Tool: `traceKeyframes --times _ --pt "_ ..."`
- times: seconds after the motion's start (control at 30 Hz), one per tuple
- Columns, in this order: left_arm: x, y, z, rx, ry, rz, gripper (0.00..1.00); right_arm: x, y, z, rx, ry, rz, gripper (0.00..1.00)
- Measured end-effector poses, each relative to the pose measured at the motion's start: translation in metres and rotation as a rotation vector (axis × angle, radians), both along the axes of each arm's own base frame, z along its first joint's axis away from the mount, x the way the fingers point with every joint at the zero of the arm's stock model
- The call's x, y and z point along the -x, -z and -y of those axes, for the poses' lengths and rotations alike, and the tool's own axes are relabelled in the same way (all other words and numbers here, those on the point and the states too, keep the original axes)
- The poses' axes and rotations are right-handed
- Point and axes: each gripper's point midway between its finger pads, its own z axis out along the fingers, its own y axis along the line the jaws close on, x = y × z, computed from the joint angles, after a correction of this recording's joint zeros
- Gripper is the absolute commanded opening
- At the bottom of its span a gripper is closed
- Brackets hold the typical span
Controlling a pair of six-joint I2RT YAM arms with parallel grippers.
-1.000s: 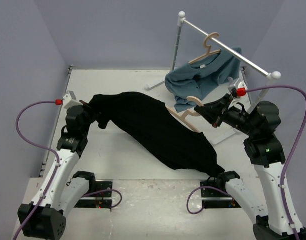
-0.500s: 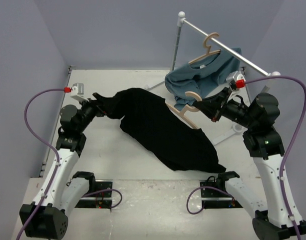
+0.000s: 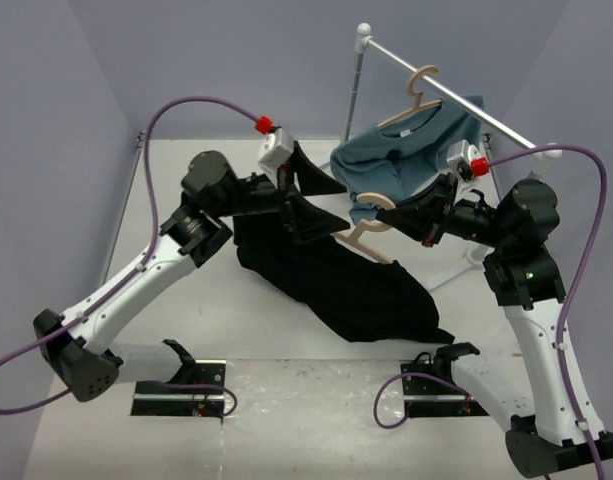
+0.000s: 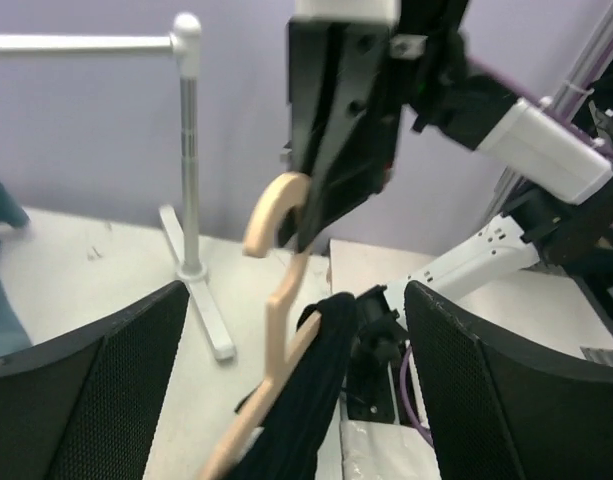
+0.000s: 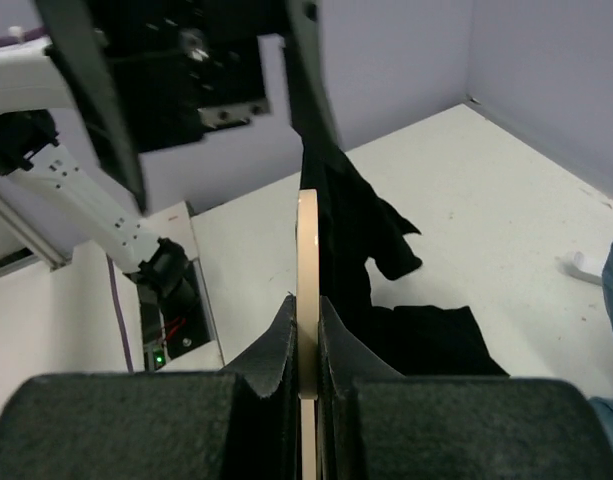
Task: Place the t-shirt on the hanger
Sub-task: Place the hanger at the clothesline.
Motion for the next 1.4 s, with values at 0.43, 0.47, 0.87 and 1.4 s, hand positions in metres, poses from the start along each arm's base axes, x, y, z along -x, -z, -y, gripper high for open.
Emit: traceKeyframes --times 0.43,0.47,0.87,1.4 --pt "0.027 0.066 0.06 -0.145 0.321 -0.111 0.0 0.013 -0.002 -0.003 0.002 -0.069 0.021 0.01" --pt "0.027 0.065 0.059 -0.144 0.324 -0.106 0.0 0.013 -0.002 -0.003 0.002 -0.068 0.02 0.03" --pt "0.002 0.047 0.04 -0.154 0.272 -0.088 0.0 0.024 0.019 0.014 0.051 0.066 0.105 0.61" --pt "0.018 0.021 0.026 -0.132 0.375 -0.056 0.0 0.029 0.089 -0.001 0.243 -0.079 -0.059 0.29"
